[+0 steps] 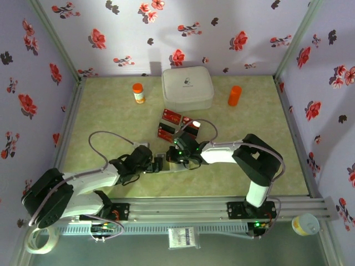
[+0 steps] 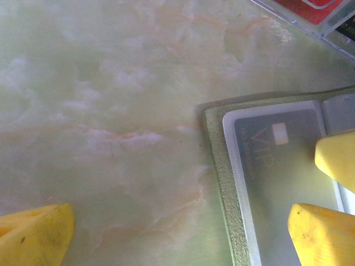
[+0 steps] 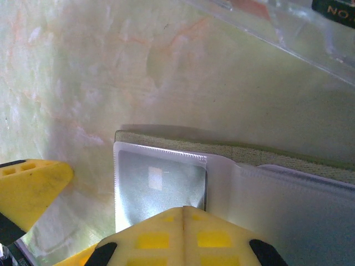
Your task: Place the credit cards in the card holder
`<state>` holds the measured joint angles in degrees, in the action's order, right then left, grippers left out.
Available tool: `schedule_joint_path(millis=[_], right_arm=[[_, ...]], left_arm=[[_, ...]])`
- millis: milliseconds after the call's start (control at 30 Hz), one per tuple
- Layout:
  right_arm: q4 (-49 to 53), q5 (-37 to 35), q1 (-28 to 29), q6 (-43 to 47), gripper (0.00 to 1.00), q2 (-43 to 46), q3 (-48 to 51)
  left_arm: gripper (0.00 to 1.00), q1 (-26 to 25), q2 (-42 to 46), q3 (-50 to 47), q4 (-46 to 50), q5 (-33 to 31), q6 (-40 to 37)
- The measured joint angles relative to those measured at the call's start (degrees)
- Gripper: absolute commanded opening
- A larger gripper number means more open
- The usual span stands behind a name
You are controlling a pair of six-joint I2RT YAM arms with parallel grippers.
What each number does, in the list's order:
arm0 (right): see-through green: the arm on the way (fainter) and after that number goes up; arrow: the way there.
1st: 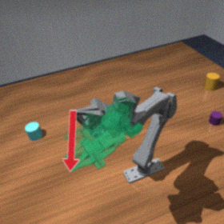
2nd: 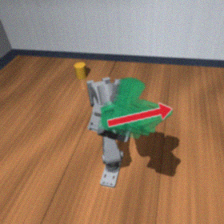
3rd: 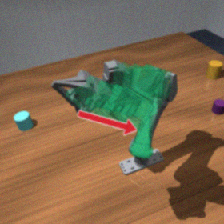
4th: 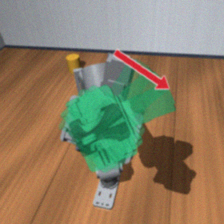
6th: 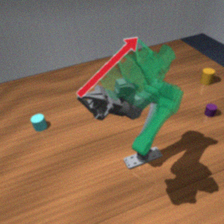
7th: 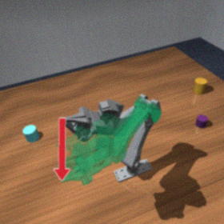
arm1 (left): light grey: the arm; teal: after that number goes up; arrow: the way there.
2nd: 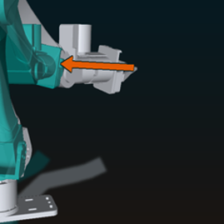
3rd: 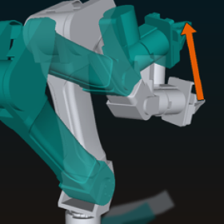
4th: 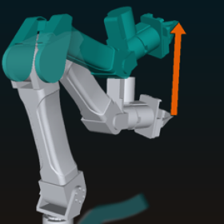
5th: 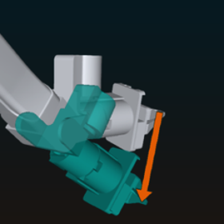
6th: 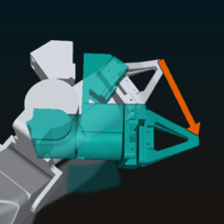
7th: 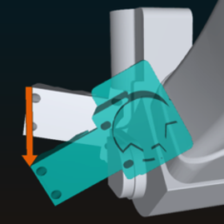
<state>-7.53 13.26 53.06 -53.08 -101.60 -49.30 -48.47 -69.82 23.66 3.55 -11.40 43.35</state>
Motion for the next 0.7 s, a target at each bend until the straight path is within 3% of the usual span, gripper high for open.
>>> schedule_joint_path(millis=[367,700], right_arm=[[0.6,-1.0,-0.1,0.2,0.16,2.0,0.5],[-0.1,-2.1,-1.7,0.5,0.17,5.6,6.6]], left_arm=[[0.95,0.0,-2.6,1.2,0.4,-1.3,0.0],[0.93,0.0,-4.0,2.3,1.5,-1.9,0.0]])
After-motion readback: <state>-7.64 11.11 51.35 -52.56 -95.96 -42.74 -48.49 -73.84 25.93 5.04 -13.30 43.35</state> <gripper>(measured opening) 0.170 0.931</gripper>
